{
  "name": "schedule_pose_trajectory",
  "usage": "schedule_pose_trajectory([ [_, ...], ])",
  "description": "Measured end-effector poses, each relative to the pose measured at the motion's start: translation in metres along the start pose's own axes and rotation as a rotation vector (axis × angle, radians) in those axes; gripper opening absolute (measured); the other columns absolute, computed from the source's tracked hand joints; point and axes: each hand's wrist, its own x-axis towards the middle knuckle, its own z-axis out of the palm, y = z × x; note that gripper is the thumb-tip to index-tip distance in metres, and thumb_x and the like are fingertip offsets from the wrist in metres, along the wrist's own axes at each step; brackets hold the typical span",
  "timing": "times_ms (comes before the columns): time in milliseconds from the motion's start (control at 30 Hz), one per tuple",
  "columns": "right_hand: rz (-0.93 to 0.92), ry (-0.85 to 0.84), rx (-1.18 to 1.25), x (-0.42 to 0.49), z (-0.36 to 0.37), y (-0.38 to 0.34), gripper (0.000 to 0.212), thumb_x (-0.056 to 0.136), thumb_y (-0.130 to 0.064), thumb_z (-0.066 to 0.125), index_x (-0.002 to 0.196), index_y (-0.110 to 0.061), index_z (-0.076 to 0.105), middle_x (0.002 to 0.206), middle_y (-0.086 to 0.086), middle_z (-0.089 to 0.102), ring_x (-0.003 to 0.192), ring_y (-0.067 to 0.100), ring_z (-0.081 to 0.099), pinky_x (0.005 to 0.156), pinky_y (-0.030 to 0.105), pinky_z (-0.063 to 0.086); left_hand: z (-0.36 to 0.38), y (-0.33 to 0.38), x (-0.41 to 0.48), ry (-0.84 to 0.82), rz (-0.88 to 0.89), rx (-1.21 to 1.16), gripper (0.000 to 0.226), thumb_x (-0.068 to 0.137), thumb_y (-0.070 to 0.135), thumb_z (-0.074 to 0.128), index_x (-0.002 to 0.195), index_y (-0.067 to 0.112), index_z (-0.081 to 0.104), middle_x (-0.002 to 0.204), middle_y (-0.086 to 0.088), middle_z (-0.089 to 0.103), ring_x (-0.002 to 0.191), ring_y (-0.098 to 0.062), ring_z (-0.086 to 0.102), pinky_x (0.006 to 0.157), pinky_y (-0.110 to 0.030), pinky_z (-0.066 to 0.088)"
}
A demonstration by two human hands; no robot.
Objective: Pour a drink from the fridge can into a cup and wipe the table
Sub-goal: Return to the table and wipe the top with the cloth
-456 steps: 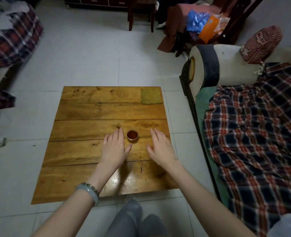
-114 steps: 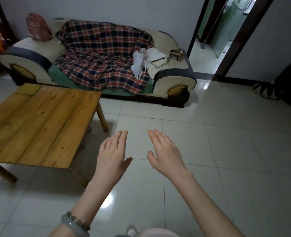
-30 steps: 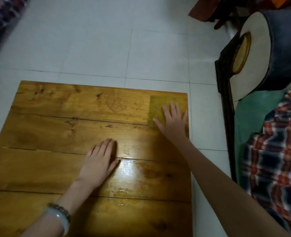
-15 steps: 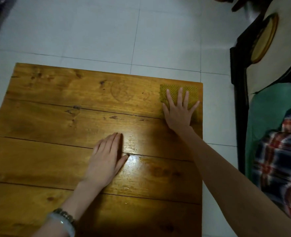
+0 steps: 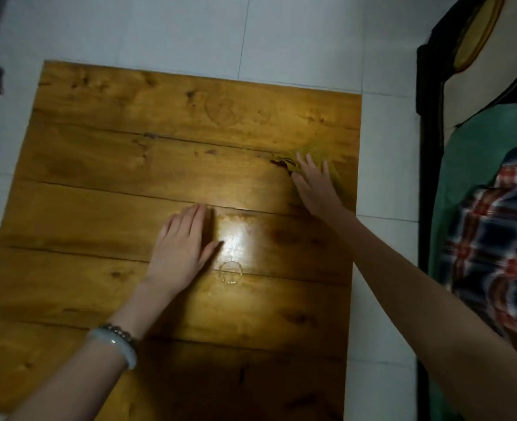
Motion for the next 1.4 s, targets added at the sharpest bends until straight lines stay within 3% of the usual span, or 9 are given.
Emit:
schedule_pose_trajectory([
  [267,0.207,-0.065,0.286,-0.092,0.039,-0.003,0.051,0.101,-0.033,0.03,0.149,-0.023,0.015,0.158,0.004,0.002,0.143,0.027,-0.016,0.115,0.051,-0.004,0.017,-0.009,-0.061,-0.041,0.069,-0.042,0.075,0.088,0.059,0.029,0.138,0.003,0.036,0.136,-0.016,0.048,0.118,-0.032,0.048,0.1,-0.039,0.029],
  [400,0.128,0.012,0.255,-0.127,0.059,0.0,0.049,0.102,-0.031,0.028,0.148,-0.019,0.017,0.157,0.006,0.008,0.135,0.005,-0.013,0.113,0.041,-0.012,0.035,-0.013,-0.094,-0.089,0.082,-0.044,0.085,0.085,0.07,0.021,0.14,0.006,0.033,0.139,-0.013,0.045,0.125,-0.03,0.043,0.104,-0.042,0.028],
  [600,-0.027,0.073,-0.131,-0.154,0.107,0.021,0.063,0.088,-0.055,0.007,0.147,-0.035,0.011,0.158,-0.001,-0.001,0.144,0.019,-0.015,0.111,0.048,-0.019,0.063,-0.03,-0.131,-0.236,0.057,0.031,0.122,0.058,0.089,0.036,0.149,0.013,0.013,0.154,-0.013,0.02,0.14,-0.032,0.022,0.112,-0.053,0.016],
  [700,0.007,0.153,-0.345,-0.146,0.118,0.021,0.063,0.087,-0.055,0.003,0.147,-0.038,0.011,0.159,0.002,-0.001,0.144,0.026,-0.013,0.109,0.059,-0.016,0.068,-0.039,-0.144,-0.243,0.028,-0.027,0.132,0.048,0.085,0.057,0.15,0.023,0.0,0.157,-0.01,0.008,0.143,-0.03,0.011,0.114,-0.054,0.006],
  [833,0.067,0.158,-0.406,-0.122,0.134,-0.003,0.064,0.086,-0.054,0.001,0.147,-0.038,0.014,0.159,0.004,0.003,0.145,0.029,-0.007,0.105,0.063,-0.016,0.071,-0.051,-0.159,-0.265,-0.05,-0.044,0.141,0.044,0.077,0.07,0.15,0.022,-0.005,0.157,-0.009,0.0,0.144,-0.029,0.003,0.113,-0.054,-0.002],
  [967,-0.205,0.072,-0.557,-0.126,0.194,-0.057,0.059,0.09,-0.054,0.014,0.146,-0.036,0.021,0.157,0.007,0.015,0.144,0.035,0.007,0.105,0.069,-0.007,0.074,-0.058,-0.171,-0.306,-0.148,-0.054,0.143,0.049,0.073,0.071,0.146,0.022,-0.02,0.158,-0.007,-0.008,0.145,-0.024,-0.005,0.115,-0.05,-0.009],
  [1167,-0.488,-0.019,-0.642,-0.185,0.228,-0.048,0.057,0.091,-0.053,0.029,0.145,-0.037,0.024,0.156,0.004,0.021,0.143,0.032,0.014,0.107,0.07,0.005,0.073,-0.057,-0.175,-0.29,-0.174,-0.095,0.142,0.047,0.067,0.077,0.149,0.017,-0.008,0.157,-0.008,0.008,0.145,-0.024,0.009,0.115,-0.05,-0.005],
  [1300,-0.356,0.093,-0.709,-0.187,0.181,-0.003,0.056,0.09,-0.052,0.03,0.144,-0.038,0.026,0.154,0.003,0.027,0.141,0.032,0.023,0.104,0.071,0.012,0.074,-0.058,-0.175,-0.296,-0.174,-0.124,0.143,0.047,0.066,0.078,0.148,0.016,-0.01,0.158,-0.009,0.005,0.145,-0.024,0.004,0.115,-0.048,-0.01],
  [1400,-0.21,0.141,-0.714,-0.157,0.151,0.012,0.055,0.094,-0.053,0.021,0.146,-0.036,0.021,0.155,0.007,0.023,0.142,0.034,0.018,0.106,0.071,0.01,0.076,-0.057,-0.174,-0.317,-0.167,-0.128,0.142,0.049,0.067,0.077,0.147,0.016,-0.013,0.158,-0.01,-0.003,0.145,-0.027,-0.002,0.115,-0.048,-0.011],
])
